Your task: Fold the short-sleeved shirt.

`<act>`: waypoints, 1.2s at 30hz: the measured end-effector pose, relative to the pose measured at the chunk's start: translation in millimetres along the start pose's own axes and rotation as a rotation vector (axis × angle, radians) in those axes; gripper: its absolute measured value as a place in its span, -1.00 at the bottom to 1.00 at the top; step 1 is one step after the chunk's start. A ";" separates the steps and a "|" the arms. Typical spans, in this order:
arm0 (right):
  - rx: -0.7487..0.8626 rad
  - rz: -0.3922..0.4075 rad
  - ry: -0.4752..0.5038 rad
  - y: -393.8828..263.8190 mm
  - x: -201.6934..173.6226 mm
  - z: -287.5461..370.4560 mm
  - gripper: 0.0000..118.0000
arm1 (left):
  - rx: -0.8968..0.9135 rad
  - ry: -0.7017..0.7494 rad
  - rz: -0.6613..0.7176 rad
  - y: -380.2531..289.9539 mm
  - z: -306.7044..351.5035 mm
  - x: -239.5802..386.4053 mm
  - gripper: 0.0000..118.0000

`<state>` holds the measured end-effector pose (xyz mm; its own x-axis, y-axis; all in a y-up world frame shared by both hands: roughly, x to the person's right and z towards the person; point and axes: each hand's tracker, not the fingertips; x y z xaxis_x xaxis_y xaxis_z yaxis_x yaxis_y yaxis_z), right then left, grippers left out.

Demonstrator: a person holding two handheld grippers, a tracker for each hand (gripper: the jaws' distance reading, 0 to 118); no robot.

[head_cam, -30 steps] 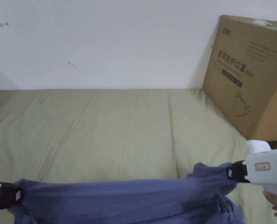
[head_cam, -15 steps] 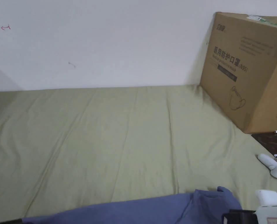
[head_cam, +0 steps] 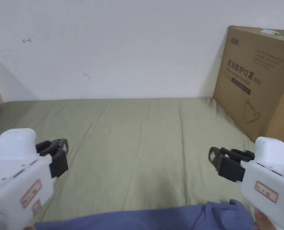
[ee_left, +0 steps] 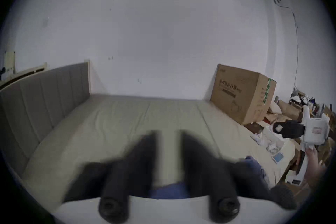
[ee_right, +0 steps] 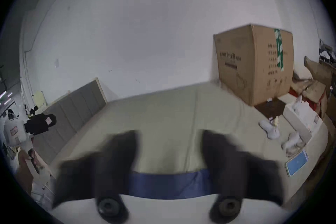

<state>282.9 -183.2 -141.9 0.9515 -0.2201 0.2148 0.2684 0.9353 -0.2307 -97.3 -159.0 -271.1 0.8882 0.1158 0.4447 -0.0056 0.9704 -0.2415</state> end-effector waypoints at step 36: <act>-0.402 0.060 -0.134 -41.0 -2.6 -90.7 -1.00 | -0.663 -0.485 1.172 -259.2 -104.3 -260.7 1.00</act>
<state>283.0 -246.1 -219.1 0.9466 -0.1056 0.3047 0.2752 0.7571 -0.5925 -279.4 -462.7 -414.4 0.2780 0.9575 -0.0772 -0.2809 0.0042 -0.9597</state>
